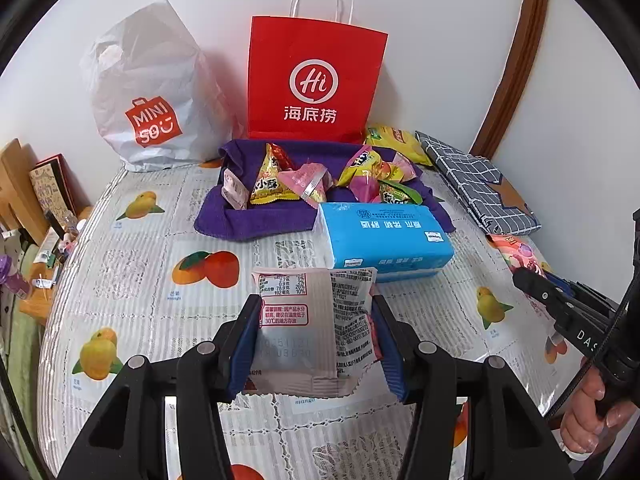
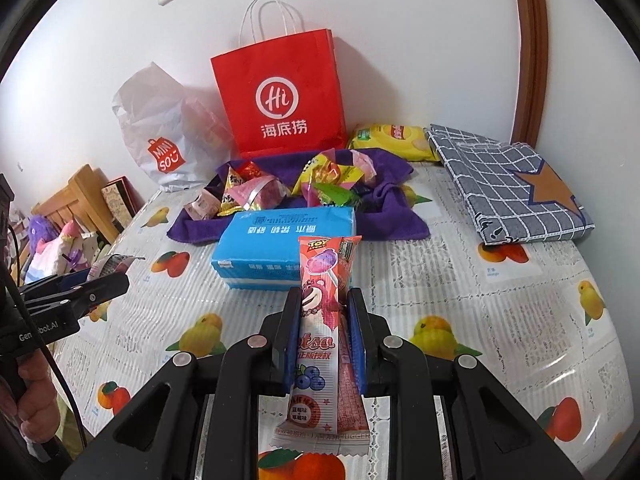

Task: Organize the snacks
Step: 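Lift both held snacks and carry them toward the purple towel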

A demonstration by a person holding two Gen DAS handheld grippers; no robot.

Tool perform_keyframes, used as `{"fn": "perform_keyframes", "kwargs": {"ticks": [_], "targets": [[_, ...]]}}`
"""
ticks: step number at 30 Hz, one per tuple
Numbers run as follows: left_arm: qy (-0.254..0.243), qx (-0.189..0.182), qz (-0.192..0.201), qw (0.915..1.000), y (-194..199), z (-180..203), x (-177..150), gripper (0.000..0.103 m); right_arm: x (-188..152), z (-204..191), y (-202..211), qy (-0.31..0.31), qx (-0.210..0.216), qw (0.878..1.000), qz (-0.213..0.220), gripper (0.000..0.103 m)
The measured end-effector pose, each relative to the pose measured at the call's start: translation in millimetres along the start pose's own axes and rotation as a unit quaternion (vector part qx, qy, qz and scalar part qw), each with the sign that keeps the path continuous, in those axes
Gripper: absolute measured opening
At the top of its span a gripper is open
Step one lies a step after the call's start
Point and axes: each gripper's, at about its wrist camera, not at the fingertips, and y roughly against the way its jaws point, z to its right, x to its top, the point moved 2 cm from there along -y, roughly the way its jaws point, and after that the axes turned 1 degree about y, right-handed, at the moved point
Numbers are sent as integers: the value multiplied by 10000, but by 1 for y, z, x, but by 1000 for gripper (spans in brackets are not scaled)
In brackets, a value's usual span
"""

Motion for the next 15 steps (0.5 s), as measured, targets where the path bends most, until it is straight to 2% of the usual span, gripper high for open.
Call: {"fn": "perform_keyframes", "kwargs": {"ticks": [15], "targets": [[-86, 60, 243, 9996, 16, 0, 20, 51, 26, 1, 8, 27, -57, 9997, 220, 22]]}}
